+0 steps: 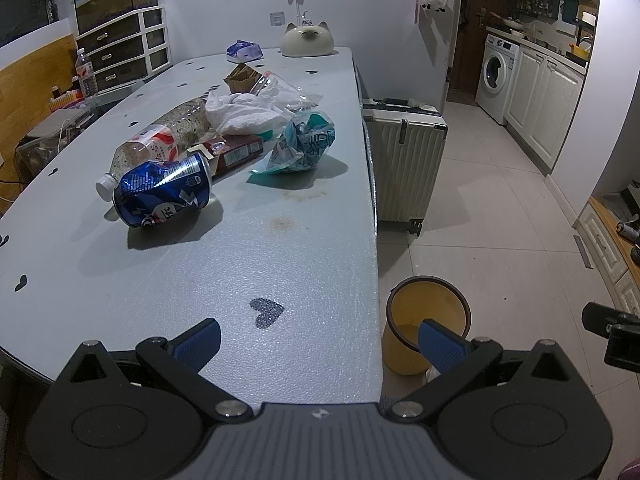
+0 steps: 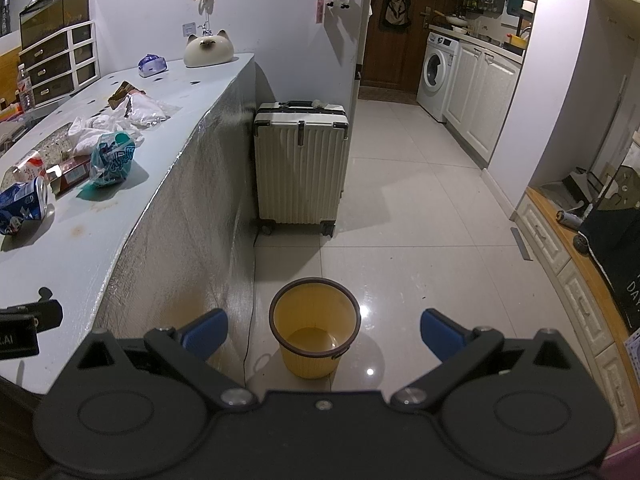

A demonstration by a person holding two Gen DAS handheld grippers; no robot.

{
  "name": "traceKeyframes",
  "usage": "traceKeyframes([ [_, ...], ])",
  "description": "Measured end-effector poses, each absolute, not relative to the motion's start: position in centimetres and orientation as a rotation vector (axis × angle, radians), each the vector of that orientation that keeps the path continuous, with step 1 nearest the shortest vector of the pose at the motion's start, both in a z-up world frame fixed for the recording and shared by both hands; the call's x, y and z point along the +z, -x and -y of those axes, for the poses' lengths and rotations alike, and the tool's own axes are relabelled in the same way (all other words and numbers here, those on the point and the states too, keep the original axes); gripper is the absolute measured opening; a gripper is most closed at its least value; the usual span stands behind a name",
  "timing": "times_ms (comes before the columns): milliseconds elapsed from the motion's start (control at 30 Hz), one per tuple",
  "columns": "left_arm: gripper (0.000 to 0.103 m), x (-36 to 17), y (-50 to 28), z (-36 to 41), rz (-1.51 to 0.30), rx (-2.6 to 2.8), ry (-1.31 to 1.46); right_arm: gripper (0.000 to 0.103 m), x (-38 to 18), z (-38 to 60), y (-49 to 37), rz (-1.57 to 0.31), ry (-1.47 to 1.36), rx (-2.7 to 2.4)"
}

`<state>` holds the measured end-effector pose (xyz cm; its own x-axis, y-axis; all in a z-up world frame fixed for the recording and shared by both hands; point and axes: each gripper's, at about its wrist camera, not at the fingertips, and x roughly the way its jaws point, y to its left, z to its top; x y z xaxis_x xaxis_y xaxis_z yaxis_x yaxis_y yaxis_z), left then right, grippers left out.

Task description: Collect trash

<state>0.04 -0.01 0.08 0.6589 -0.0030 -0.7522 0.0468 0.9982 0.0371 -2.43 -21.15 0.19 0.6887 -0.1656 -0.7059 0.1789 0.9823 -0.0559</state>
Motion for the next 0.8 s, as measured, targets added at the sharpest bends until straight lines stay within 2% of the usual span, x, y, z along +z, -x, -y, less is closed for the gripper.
traceKeyframes([
  [467, 0.103, 0.4, 0.3, 0.4, -0.836, -0.028, -0.061, 0.103, 0.0, 21.0, 2.4, -0.784, -0.017, -0.194],
  [800, 0.103, 2.7, 1.8, 0.6, -0.661, -0.029, -0.089, 0.103, 1.6, 21.3, 3.0, -0.687, 0.008, -0.199],
])
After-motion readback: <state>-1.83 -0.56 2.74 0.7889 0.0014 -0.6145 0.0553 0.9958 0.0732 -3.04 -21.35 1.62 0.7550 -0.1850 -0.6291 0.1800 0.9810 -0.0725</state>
